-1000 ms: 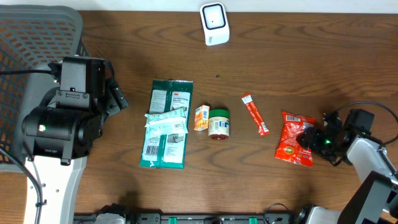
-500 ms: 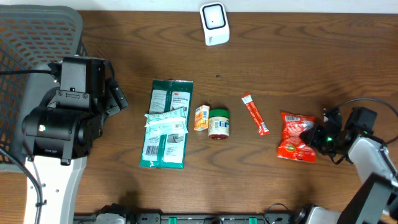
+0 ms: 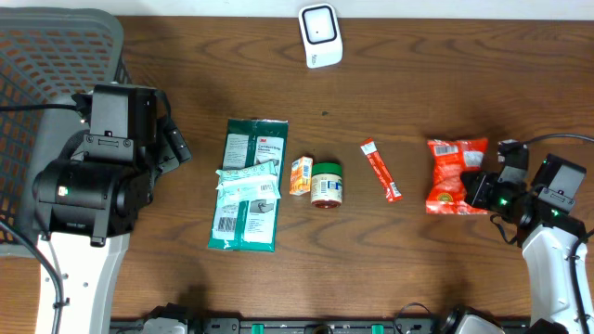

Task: Scan the item barcode
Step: 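Lift the red bag and carry it to the white scanner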

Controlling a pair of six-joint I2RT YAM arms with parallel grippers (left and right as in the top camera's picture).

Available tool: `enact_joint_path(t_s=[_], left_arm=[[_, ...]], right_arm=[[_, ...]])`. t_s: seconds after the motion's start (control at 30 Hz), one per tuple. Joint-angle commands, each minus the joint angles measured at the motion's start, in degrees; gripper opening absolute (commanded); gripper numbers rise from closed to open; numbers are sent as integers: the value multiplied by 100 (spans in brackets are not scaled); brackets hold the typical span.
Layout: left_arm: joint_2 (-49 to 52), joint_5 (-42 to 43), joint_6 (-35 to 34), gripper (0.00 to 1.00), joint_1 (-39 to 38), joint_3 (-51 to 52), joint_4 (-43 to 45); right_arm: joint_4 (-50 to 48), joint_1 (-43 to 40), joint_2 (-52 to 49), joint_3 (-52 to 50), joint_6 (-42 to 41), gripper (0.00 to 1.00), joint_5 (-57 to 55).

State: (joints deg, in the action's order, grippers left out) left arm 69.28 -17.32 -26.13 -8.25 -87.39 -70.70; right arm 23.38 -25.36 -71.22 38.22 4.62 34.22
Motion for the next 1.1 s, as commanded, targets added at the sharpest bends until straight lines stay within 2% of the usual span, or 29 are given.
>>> enact_joint_path(t_s=[0.0, 0.27, 0.5, 0.67, 0.87, 0.97, 1.07], left_arm=[[-4, -122, -11, 95, 26, -22, -22], [-4, -120, -11, 95, 26, -22, -22], [-4, -122, -11, 95, 26, -22, -22], [-4, -122, -11, 95, 26, -22, -22], [-4, -122, -11, 95, 26, -22, -22], [-4, -122, -11, 95, 26, -22, -22], [-4, -120, -11, 95, 26, -22, -22]], right_arm=[[-111, 175, 74, 127, 319, 1, 1285], [48, 1069, 72, 284, 321, 1, 1207], [1204, 1882, 66, 1314, 319, 1, -199], [2671, 2297, -282, 2990, 155, 1, -1445], [4564, 2570, -1368, 5506, 179, 1, -1950], [4883, 2726, -1810, 6408, 188, 1, -2129], [4649, 2841, -1908, 6695, 133, 1, -1873]])
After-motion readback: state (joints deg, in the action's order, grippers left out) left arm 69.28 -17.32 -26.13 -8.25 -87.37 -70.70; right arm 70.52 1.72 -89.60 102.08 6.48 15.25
